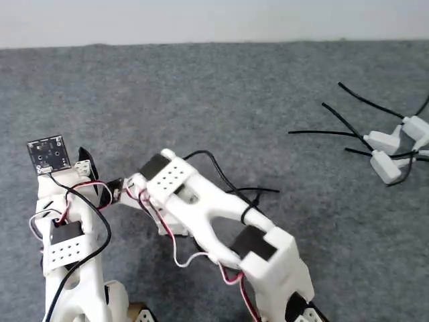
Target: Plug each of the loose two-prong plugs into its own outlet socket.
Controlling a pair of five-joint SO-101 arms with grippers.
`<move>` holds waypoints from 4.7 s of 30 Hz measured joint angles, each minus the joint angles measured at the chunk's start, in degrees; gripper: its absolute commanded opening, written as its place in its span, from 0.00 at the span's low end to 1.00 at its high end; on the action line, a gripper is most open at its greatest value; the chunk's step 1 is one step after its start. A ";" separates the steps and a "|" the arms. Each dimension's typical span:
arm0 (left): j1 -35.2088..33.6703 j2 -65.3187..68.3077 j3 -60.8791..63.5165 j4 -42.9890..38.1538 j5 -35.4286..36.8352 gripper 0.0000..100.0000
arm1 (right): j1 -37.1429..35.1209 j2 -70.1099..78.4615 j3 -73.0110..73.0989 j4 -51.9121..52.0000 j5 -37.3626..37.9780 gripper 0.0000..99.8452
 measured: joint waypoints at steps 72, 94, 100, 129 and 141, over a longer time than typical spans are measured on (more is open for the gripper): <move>19.78 -59.78 21.27 62.42 -20.75 0.01 | 58.46 -130.99 106.81 -25.49 -10.37 0.01; 19.78 -59.78 21.27 62.42 -20.75 0.01 | 51.52 -130.99 106.81 -17.32 -10.29 0.01; 19.78 -59.78 21.27 62.42 -20.75 0.01 | 51.25 -130.99 106.81 -17.32 -10.20 0.01; 19.78 -59.78 21.27 62.42 -20.75 0.01 | 51.25 -130.99 106.81 -17.32 -10.20 0.01; 19.78 -59.78 21.27 62.42 -20.75 0.01 | 51.25 -130.99 106.81 -17.32 -10.20 0.01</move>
